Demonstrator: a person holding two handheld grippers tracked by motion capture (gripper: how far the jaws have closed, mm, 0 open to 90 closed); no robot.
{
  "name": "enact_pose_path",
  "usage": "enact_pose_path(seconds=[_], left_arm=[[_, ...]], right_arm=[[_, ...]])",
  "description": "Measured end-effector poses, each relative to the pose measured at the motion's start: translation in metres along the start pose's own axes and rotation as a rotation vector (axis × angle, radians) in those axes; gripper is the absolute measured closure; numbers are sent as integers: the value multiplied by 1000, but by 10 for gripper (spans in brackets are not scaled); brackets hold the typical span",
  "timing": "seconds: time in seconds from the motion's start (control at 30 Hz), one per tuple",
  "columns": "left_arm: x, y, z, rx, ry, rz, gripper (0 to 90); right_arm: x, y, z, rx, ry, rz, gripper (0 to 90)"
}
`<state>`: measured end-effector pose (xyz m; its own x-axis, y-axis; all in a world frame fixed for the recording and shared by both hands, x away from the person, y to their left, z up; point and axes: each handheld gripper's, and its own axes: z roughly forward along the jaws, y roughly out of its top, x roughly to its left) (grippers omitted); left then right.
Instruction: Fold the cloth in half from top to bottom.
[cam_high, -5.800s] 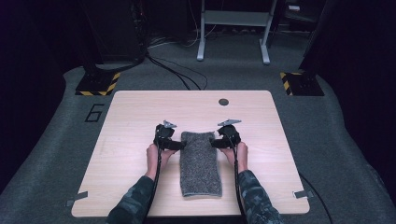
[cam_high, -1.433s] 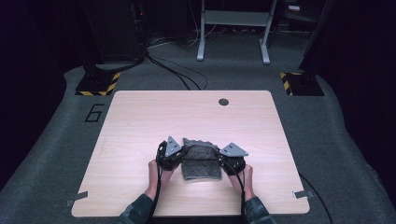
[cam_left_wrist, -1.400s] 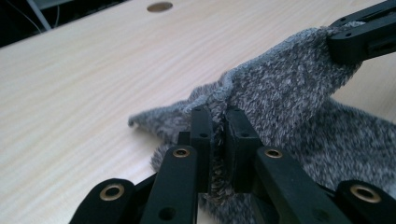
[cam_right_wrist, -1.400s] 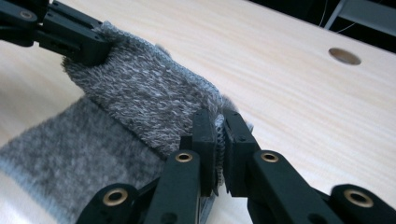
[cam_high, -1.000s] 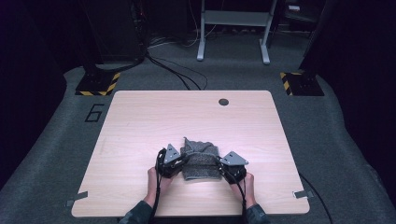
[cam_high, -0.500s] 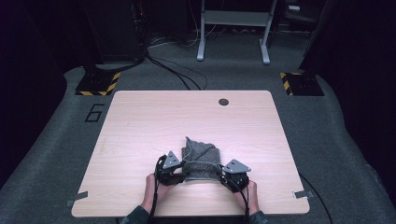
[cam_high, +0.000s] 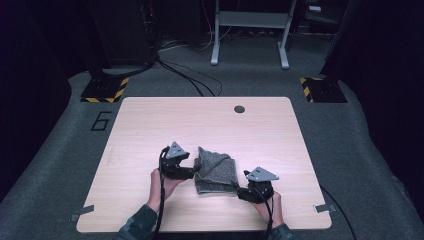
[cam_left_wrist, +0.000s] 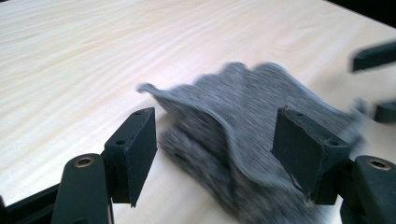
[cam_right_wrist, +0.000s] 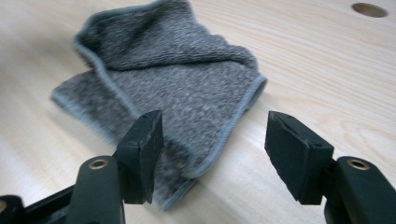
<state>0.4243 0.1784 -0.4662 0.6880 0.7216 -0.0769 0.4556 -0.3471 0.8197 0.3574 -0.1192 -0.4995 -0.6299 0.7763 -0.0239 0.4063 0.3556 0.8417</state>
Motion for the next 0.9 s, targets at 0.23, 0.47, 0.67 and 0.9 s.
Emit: enact_pose_path(seconds=[0.23,0.47,0.67,0.9], left_arm=[[14,11,34,48,23,-95,303],[18,14,58,133,34,-111,369],[12,9,63,155,49,-106,632],[6,12,58,102,54,-67,854]], right_arm=[[-5,4,10,-3,-53,56,364],[-5,4,12,1,-53,61,366],[-4,-1,18,19,-58,61,374],[-2,-4,24,58,-57,50,379]])
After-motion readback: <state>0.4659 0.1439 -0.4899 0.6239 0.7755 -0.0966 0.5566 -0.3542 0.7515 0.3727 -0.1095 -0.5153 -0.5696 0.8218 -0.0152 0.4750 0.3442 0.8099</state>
